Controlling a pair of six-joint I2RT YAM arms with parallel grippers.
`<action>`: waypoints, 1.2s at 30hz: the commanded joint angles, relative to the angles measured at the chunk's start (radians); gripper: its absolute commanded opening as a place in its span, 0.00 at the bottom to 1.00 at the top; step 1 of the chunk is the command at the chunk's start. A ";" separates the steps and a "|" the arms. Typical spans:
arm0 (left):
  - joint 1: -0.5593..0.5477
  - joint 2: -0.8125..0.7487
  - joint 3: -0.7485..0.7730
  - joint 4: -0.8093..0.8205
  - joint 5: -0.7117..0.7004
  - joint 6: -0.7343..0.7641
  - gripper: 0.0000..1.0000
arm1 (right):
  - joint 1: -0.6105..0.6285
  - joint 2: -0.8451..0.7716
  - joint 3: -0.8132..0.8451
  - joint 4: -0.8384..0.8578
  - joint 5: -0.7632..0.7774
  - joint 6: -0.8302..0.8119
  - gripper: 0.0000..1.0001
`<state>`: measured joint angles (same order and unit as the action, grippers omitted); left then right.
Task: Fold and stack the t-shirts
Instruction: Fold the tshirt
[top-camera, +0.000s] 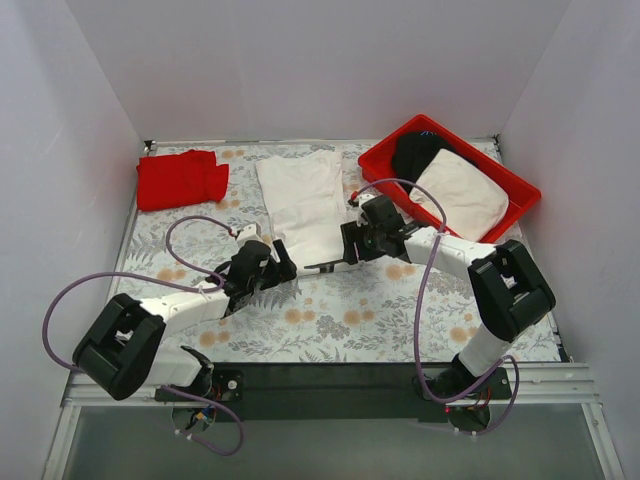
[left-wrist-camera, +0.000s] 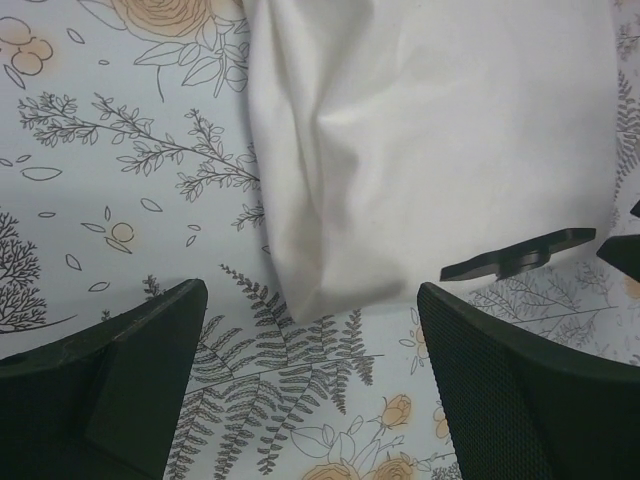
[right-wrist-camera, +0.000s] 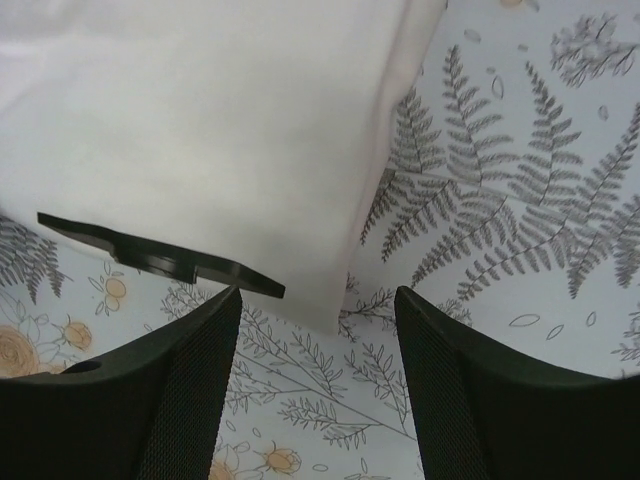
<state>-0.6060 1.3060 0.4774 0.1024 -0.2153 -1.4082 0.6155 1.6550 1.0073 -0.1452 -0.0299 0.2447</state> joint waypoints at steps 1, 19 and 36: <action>-0.003 0.009 -0.010 -0.020 -0.042 -0.017 0.79 | 0.001 -0.046 -0.039 0.079 -0.053 0.034 0.57; -0.005 0.110 -0.014 0.002 -0.024 -0.020 0.57 | 0.001 0.041 -0.113 0.136 -0.087 0.065 0.56; -0.005 0.113 -0.029 0.016 0.056 -0.028 0.29 | 0.003 0.069 -0.128 0.173 -0.125 0.062 0.21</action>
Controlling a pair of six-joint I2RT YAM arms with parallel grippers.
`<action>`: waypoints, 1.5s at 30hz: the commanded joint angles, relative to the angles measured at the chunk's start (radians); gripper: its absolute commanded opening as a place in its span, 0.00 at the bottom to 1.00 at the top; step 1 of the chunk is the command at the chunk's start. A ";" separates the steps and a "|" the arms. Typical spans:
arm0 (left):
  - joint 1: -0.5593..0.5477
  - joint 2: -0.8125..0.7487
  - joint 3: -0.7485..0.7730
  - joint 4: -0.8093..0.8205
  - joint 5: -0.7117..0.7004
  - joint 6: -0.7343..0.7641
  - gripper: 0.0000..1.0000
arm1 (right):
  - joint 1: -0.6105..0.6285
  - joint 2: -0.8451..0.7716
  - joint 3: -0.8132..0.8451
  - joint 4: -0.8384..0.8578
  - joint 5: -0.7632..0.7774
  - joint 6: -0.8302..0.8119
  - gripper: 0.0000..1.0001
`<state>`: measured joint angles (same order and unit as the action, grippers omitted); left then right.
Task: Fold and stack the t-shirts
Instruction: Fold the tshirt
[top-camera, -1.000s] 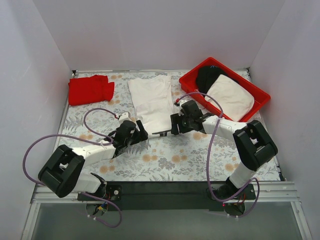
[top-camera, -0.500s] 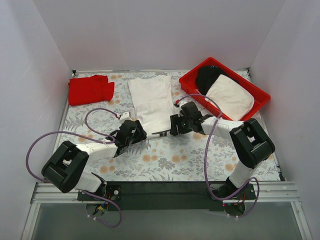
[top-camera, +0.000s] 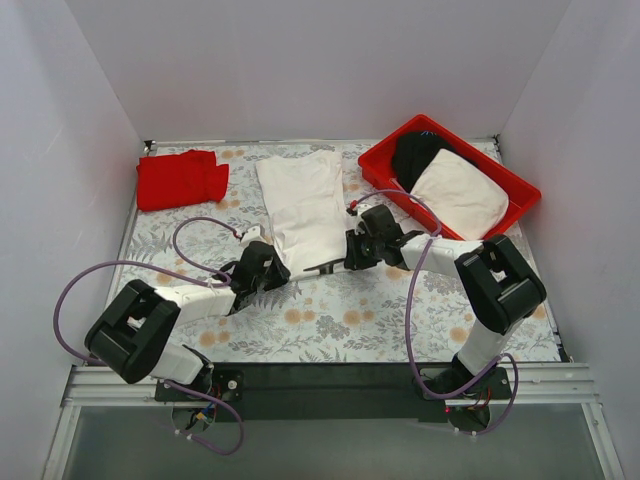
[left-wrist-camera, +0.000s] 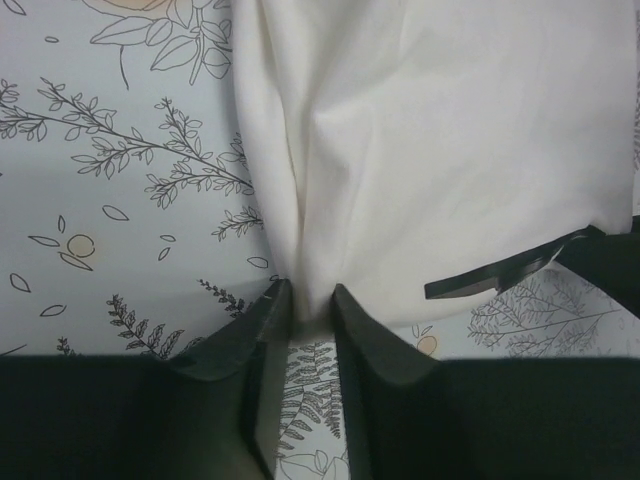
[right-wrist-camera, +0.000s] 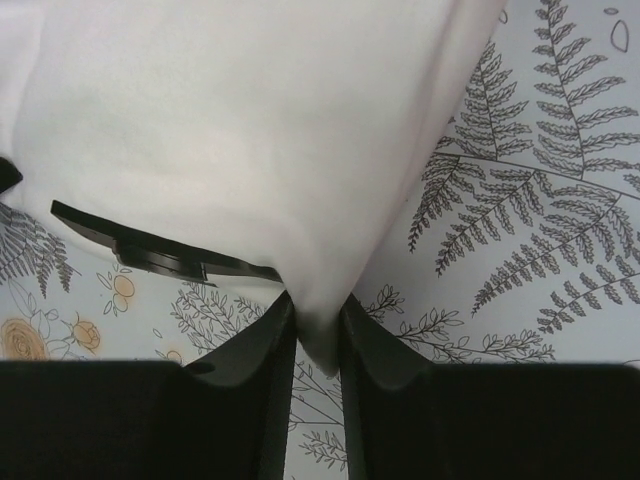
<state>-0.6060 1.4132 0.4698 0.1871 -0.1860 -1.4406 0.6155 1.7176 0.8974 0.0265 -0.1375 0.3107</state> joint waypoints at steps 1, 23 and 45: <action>-0.005 0.007 -0.026 -0.071 0.033 0.005 0.20 | 0.006 0.004 -0.025 0.000 -0.023 -0.005 0.17; -0.110 -0.178 -0.092 -0.287 0.181 0.011 0.00 | 0.070 -0.378 -0.261 -0.310 -0.065 -0.032 0.01; -0.334 -0.439 -0.008 -0.658 0.558 -0.072 0.00 | 0.254 -0.507 -0.249 -0.752 -0.428 -0.123 0.01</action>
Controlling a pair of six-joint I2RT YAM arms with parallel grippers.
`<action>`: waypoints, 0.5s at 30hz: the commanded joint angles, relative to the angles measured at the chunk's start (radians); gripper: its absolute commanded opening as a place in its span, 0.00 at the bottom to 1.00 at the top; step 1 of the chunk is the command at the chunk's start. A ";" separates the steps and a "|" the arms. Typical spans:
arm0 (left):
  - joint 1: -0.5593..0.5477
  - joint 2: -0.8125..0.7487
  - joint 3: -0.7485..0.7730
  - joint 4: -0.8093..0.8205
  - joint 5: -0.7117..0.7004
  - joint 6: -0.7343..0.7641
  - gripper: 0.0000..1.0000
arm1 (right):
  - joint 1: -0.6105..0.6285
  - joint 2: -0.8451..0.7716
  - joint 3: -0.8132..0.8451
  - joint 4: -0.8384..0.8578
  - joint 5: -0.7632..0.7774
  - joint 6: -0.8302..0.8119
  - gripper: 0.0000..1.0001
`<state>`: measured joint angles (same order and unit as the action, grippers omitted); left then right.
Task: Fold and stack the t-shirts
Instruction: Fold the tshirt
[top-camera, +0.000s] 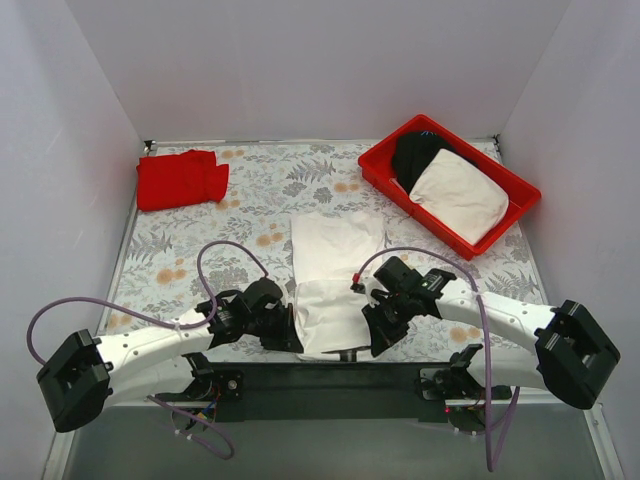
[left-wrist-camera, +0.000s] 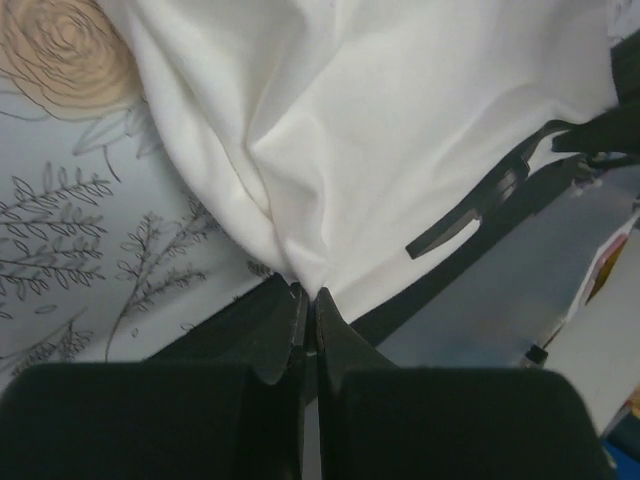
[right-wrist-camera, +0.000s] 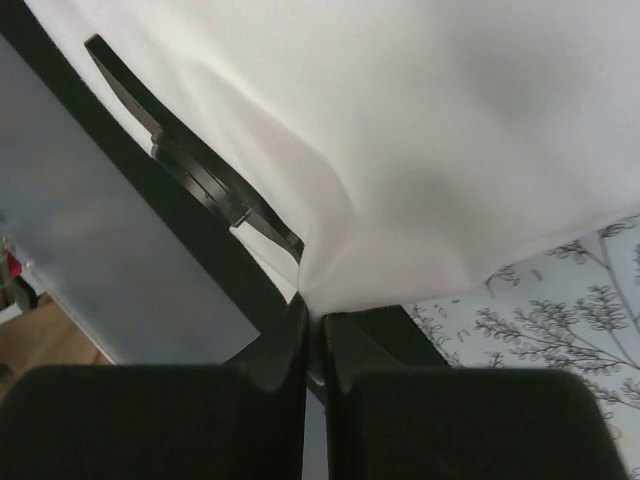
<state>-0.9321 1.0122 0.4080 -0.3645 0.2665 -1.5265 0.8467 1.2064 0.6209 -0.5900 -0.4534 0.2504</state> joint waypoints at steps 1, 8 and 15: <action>-0.008 -0.038 0.066 -0.119 0.144 0.022 0.00 | 0.025 0.004 0.034 -0.148 -0.126 -0.074 0.01; -0.008 -0.099 0.086 -0.149 0.269 0.042 0.00 | 0.049 -0.037 0.083 -0.214 -0.249 -0.145 0.01; -0.007 -0.237 0.124 -0.054 0.162 -0.001 0.00 | 0.049 -0.070 0.241 -0.244 -0.239 -0.134 0.01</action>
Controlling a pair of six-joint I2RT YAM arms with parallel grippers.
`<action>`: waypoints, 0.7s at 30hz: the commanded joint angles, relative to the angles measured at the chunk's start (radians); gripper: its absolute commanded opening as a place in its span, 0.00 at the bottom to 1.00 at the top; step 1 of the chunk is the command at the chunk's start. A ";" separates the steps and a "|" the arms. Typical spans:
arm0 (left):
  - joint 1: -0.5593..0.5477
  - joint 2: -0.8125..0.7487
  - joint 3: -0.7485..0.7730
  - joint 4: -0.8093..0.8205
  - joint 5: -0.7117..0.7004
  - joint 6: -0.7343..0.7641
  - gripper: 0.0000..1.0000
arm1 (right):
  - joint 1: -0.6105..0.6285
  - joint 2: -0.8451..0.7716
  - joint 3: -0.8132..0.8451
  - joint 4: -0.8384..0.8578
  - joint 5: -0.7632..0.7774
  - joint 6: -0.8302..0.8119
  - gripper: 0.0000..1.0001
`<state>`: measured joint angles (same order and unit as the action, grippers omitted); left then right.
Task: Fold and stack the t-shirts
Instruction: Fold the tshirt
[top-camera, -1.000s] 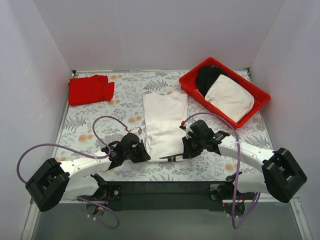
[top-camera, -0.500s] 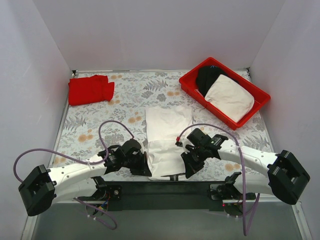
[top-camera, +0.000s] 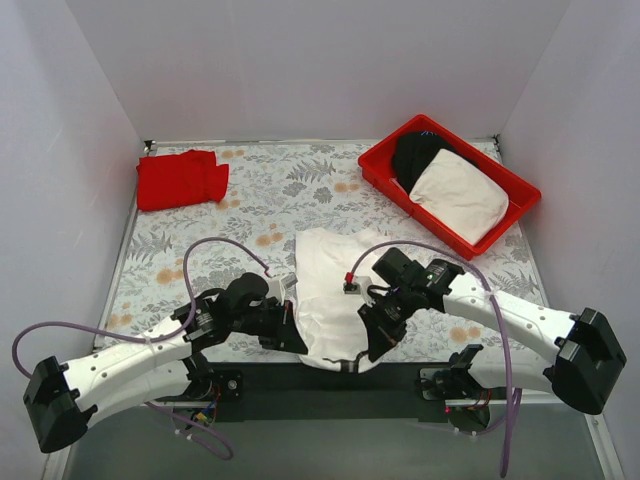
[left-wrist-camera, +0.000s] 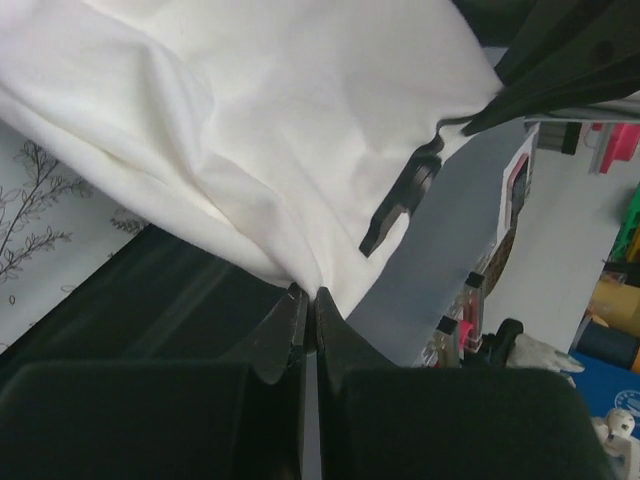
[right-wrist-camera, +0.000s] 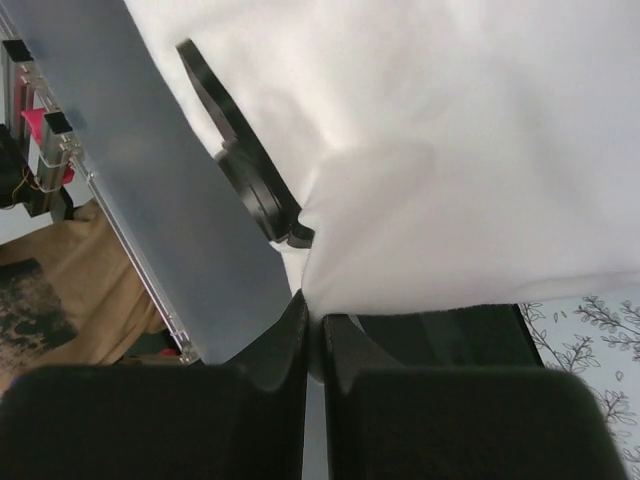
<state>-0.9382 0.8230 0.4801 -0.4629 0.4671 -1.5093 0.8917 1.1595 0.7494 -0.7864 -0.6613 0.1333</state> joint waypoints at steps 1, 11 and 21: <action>-0.002 -0.065 0.054 0.058 -0.076 -0.022 0.00 | 0.004 -0.017 0.139 -0.059 0.004 -0.018 0.01; -0.002 0.014 0.023 0.328 -0.416 0.004 0.00 | -0.057 0.048 0.281 -0.065 0.273 -0.023 0.01; 0.099 0.094 0.043 0.446 -0.516 0.072 0.00 | -0.108 0.006 0.228 0.091 0.451 0.066 0.01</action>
<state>-0.8810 0.8974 0.4965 -0.0959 -0.0051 -1.4807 0.7994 1.2079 0.9833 -0.7769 -0.2855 0.1638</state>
